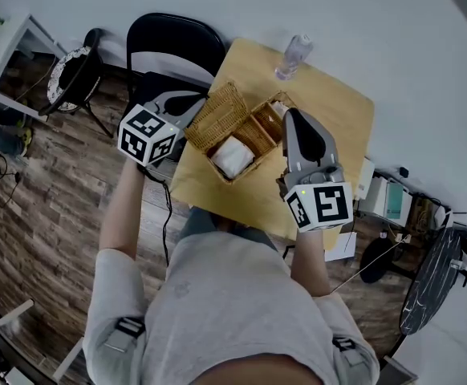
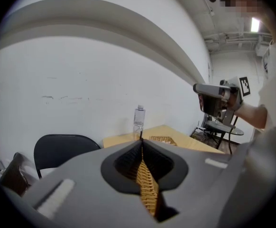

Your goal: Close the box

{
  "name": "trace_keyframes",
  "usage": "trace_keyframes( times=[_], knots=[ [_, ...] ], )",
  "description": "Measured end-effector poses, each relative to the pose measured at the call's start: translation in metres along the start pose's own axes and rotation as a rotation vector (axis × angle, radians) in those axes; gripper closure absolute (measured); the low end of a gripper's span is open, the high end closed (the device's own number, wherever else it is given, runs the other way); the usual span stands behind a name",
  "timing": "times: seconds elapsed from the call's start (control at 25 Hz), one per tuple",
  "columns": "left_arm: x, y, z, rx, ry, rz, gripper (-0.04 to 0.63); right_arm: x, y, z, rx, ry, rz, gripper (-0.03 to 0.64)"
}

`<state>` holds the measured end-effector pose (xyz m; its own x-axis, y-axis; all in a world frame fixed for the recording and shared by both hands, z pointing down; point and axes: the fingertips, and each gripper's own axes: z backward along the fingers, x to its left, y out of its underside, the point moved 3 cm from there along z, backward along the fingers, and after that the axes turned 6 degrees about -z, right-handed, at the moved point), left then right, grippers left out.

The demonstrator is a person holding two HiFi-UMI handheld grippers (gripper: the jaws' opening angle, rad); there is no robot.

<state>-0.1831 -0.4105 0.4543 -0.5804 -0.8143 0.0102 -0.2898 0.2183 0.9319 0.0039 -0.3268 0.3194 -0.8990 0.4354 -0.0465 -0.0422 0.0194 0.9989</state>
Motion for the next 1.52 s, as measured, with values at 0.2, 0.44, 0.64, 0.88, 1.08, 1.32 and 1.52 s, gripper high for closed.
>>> trace_keyframes(
  times=[0.2, 0.44, 0.64, 0.88, 1.08, 1.32, 1.52],
  knots=[
    [-0.020, -0.015, 0.007, -0.019, -0.009, 0.008, 0.533, -0.005, -0.007, 0.016, -0.027, -0.019, -0.011, 0.604],
    [-0.048, -0.027, 0.010, -0.035, -0.016, 0.007, 0.534, -0.011, -0.014, 0.036, -0.052, -0.044, -0.015, 0.604],
    [-0.075, -0.031, 0.012, -0.040, -0.017, 0.007, 0.534, -0.015, -0.019, 0.053, -0.067, -0.064, -0.019, 0.604],
    [-0.109, -0.026, 0.007, -0.035, -0.014, 0.012, 0.534, -0.019, -0.020, 0.074, -0.078, -0.086, -0.019, 0.606],
    [-0.133, -0.018, 0.001, -0.018, -0.012, 0.020, 0.534, -0.023, -0.019, 0.089, -0.080, -0.098, -0.022, 0.604],
    [-0.155, -0.003, -0.010, 0.006, -0.019, 0.034, 0.534, -0.032, -0.016, 0.105, -0.078, -0.102, -0.025, 0.604],
    [-0.167, 0.008, -0.016, 0.018, -0.035, 0.044, 0.534, -0.037, -0.014, 0.116, -0.077, -0.103, -0.026, 0.604]
  ],
)
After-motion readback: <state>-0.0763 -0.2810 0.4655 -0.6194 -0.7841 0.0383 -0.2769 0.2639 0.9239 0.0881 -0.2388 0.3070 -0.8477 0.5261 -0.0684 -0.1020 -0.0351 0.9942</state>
